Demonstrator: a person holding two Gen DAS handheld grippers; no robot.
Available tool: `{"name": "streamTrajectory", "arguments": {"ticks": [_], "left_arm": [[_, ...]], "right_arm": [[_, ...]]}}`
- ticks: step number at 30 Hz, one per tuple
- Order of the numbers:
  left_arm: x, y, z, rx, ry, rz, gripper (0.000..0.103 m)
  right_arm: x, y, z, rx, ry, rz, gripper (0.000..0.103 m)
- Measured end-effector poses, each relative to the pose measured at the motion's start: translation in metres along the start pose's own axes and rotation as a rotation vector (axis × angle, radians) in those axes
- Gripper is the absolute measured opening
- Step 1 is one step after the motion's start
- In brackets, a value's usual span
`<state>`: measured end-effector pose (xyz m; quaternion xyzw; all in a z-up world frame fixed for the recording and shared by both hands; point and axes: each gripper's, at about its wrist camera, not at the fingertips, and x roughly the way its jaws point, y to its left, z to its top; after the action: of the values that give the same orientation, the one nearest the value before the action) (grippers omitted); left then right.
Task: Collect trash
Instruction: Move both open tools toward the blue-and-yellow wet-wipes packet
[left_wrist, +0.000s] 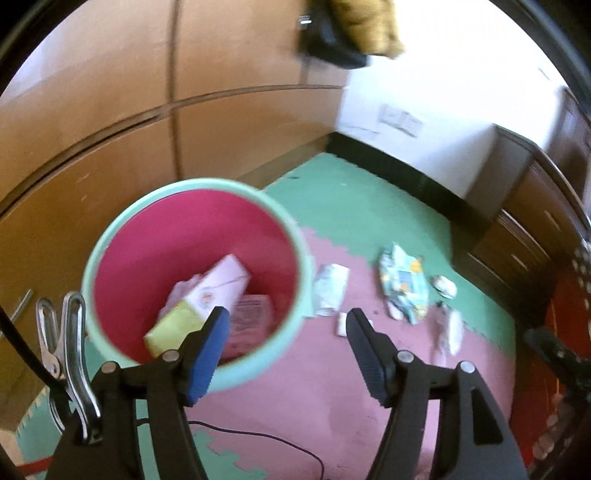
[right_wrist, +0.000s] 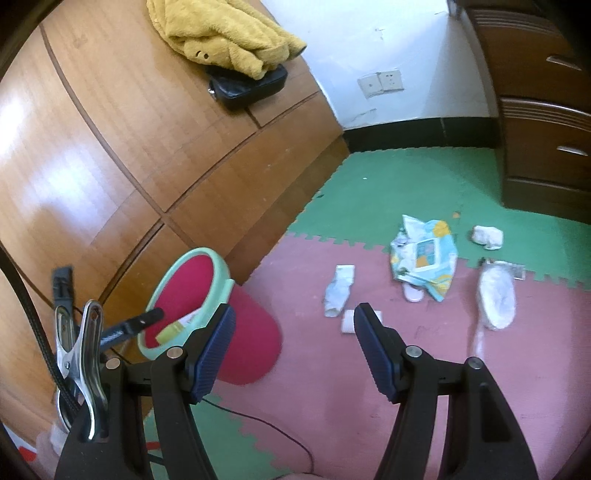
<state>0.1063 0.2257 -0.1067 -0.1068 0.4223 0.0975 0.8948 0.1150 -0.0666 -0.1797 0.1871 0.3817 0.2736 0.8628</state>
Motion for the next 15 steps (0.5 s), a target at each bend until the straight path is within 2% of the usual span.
{"name": "streamTrajectory", "arguments": {"ticks": [9,15], "left_arm": [[-0.001,-0.072,-0.013,0.127,0.02,-0.135,0.074],[0.026,-0.111,-0.024,0.194,0.078,-0.164,0.074]], "right_arm": [[-0.008,-0.042,-0.018,0.063,0.015,-0.084,0.068],[-0.001,-0.07,-0.025,0.12,0.027,-0.118,0.068]]}}
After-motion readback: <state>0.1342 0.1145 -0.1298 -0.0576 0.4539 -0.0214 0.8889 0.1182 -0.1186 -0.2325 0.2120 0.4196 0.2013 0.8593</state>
